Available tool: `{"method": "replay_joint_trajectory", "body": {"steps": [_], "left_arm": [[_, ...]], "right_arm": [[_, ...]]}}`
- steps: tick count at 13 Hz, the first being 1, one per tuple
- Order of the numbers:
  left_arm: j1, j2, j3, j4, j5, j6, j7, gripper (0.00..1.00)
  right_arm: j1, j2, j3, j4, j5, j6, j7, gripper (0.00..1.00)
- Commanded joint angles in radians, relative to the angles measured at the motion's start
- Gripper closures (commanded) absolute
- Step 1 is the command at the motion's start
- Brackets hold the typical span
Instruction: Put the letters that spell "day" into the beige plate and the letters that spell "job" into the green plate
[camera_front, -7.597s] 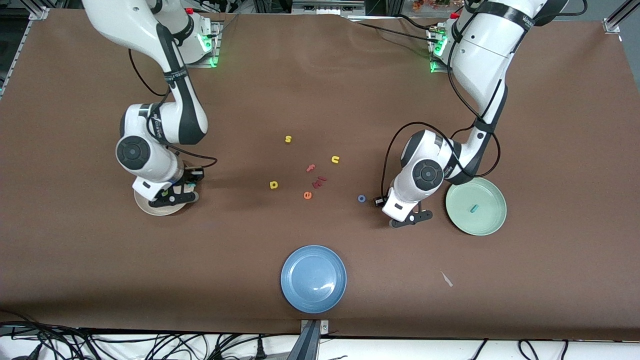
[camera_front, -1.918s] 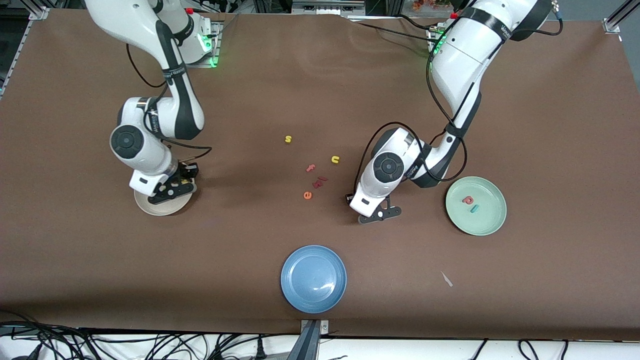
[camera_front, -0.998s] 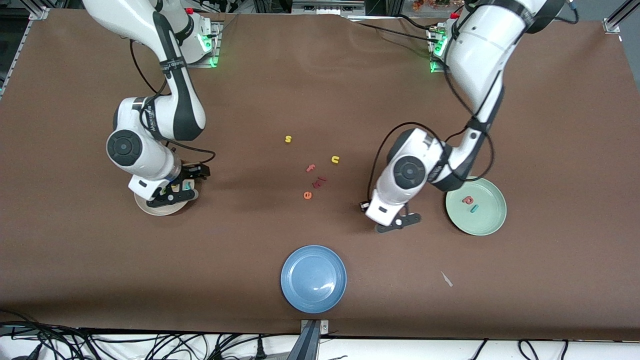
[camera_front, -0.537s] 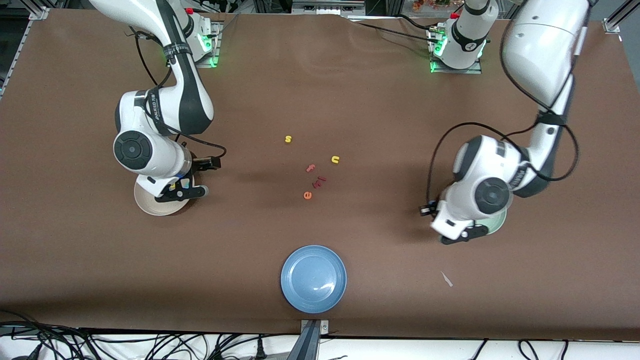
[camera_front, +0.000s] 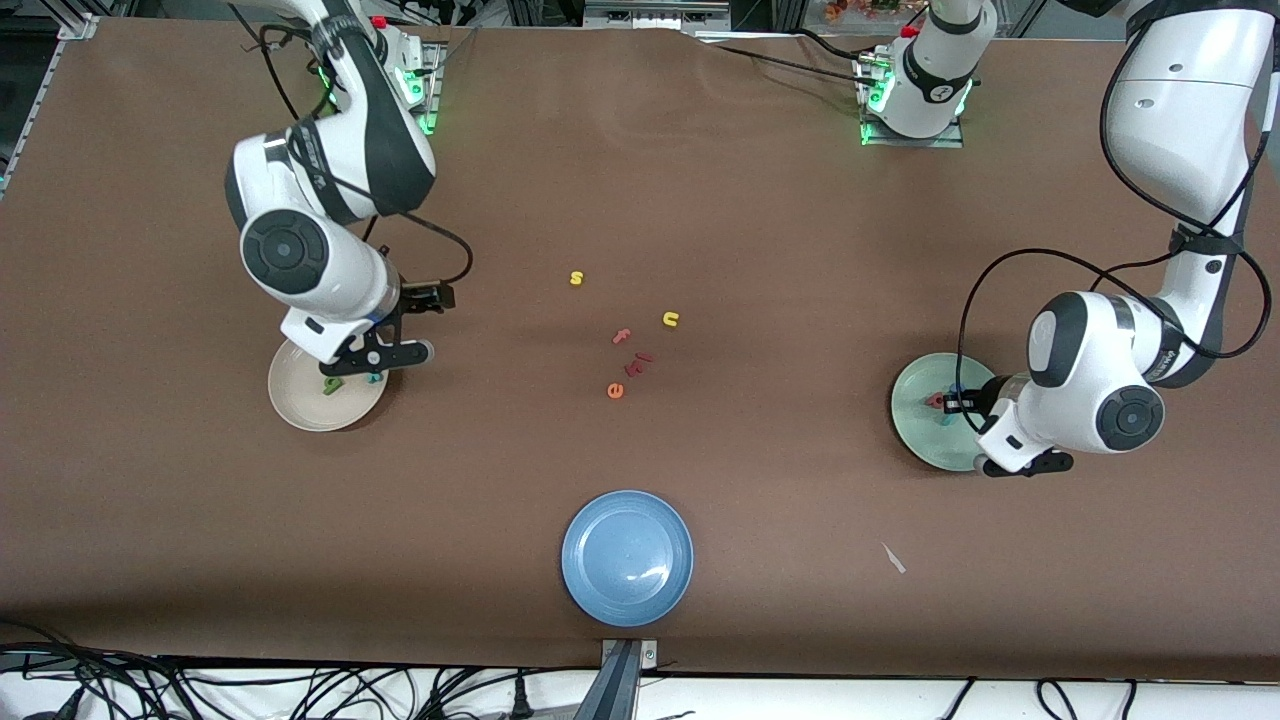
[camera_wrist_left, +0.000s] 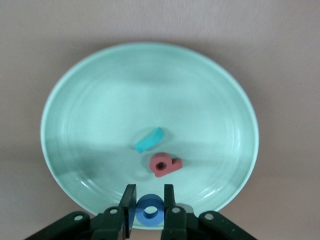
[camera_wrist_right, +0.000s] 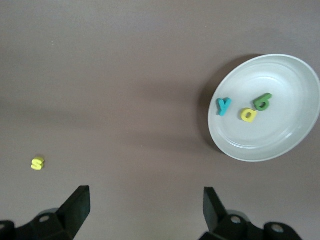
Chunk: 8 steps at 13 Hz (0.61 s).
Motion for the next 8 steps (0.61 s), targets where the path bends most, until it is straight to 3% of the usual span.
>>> {"method": "replay_joint_trajectory", "body": {"steps": [1,4,5,7,8], "left_arm": [[-0.005,-0.052,-0.011,-0.107,0.018,0.041,0.011,0.86],[-0.005,-0.048,-0.031,-0.157,-0.004,0.138,0.002,0.83],[-0.004,-0.046,-0.031,-0.155,-0.004,0.138,0.008,0.67],[0.003,-0.052,-0.033,-0.149,-0.004,0.134,0.011,0.2],[0.003,-0.061,-0.033,-0.137,-0.004,0.125,0.01,0.0]], "right_arm": [[-0.09,-0.116,0.068,-0.026,-0.029,-0.049,0.007,0.0],[-0.199,-0.214,0.123,-0.029,-0.029,-0.128,0.0,0.0],[-0.215,-0.24,0.123,-0.027,-0.029,-0.154,0.0,0.0],[-0.243,-0.283,0.123,-0.023,-0.022,-0.205,0.0,0.0],[-0.252,-0.295,0.12,-0.015,-0.022,-0.237,0.0,0.0]]}}
